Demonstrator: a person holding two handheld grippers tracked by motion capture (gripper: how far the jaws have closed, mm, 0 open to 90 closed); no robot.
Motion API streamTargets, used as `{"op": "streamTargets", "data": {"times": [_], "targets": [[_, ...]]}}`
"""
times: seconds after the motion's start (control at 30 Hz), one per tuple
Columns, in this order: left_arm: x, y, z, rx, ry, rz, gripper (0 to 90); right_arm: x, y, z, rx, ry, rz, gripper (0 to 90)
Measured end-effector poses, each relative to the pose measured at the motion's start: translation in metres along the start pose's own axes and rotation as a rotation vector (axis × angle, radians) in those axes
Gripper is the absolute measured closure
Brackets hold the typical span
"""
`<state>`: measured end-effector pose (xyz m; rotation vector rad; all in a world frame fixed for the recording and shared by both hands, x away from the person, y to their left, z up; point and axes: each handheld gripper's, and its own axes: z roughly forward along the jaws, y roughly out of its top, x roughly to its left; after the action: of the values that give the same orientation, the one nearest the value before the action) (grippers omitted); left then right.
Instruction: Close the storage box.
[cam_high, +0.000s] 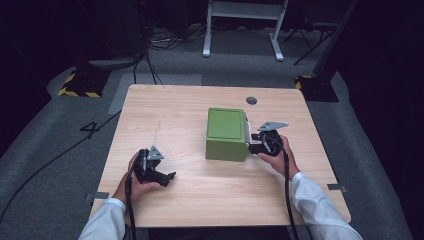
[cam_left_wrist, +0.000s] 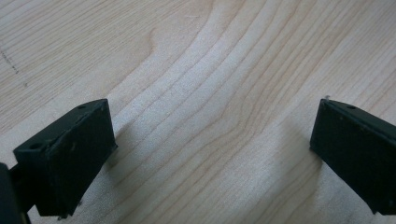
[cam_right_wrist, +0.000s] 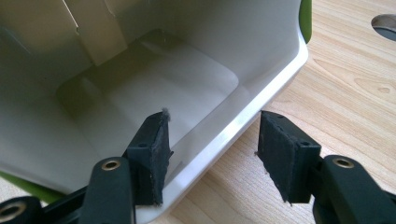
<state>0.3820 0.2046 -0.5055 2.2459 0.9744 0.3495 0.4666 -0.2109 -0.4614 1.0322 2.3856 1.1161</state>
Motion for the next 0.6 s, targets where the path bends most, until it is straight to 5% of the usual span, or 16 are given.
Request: {"op": "streamTargets", "data": {"times": [0.6], "targets": [[0.0,0.0,0.0,0.0,0.0,0.0,0.1,0.0001,0.0019,-0.0053,0.005,0.006,-0.056,43.9]]}}
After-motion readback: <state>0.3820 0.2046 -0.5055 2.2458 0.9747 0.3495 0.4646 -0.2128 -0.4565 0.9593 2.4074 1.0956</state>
